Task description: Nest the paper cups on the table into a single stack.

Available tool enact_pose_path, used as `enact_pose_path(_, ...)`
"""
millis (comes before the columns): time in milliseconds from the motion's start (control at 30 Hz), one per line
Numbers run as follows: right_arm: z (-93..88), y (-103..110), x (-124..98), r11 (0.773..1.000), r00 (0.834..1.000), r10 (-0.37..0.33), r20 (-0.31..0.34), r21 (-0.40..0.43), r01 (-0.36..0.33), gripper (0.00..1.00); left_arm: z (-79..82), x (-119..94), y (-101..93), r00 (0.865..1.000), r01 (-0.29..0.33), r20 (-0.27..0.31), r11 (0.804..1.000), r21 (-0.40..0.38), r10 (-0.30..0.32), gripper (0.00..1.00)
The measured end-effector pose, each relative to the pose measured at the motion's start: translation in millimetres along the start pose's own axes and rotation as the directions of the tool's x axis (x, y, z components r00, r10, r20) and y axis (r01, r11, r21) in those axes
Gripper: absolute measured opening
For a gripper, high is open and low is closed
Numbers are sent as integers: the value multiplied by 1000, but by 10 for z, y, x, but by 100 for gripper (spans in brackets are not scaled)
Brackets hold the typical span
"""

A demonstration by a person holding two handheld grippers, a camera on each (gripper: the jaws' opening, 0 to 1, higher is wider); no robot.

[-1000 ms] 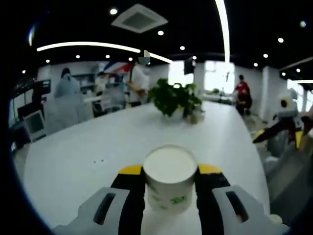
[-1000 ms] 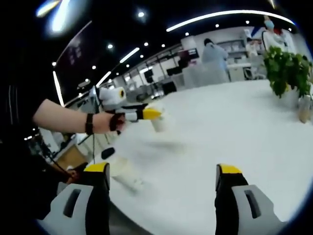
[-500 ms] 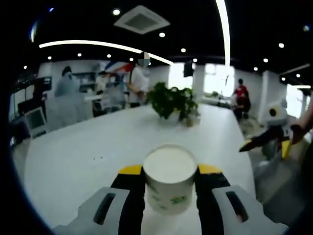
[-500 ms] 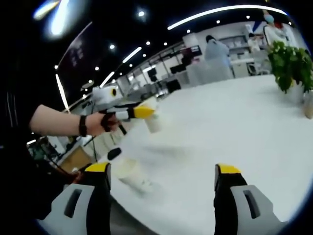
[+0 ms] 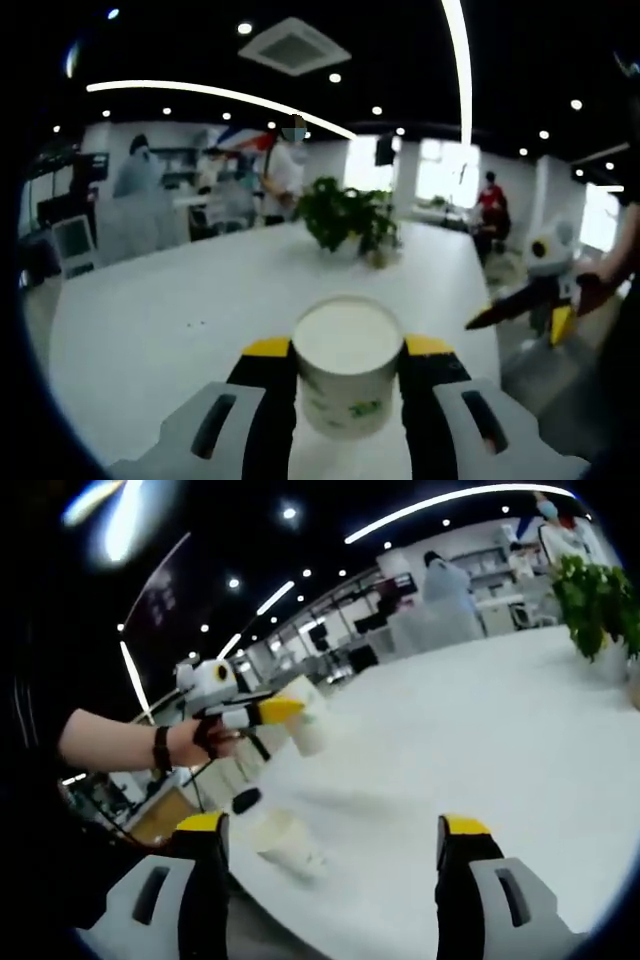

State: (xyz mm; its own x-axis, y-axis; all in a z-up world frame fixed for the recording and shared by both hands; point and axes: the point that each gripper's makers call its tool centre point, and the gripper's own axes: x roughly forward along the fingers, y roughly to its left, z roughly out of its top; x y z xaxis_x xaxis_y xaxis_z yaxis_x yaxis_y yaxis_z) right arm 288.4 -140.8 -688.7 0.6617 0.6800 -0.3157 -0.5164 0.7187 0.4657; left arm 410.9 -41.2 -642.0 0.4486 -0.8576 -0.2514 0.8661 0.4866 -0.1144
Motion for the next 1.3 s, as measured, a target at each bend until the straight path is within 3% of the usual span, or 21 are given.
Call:
enact_pose_path(333,79,63,-30,996,997,40,58,78,-44,75,18,-53,-144,1000,23,4,999,-35,-22,38)
enact_pose_path(733,53,220,66,989,993,107,58,96,-112,71,-40,-149,-337,999,41,-13,998,-54,-42,38)
enact_pose_path(1300,99,442,230,971,977,200,71,120,-208,63,17,-205,-623,997,80,31,992,-94,-77,38)
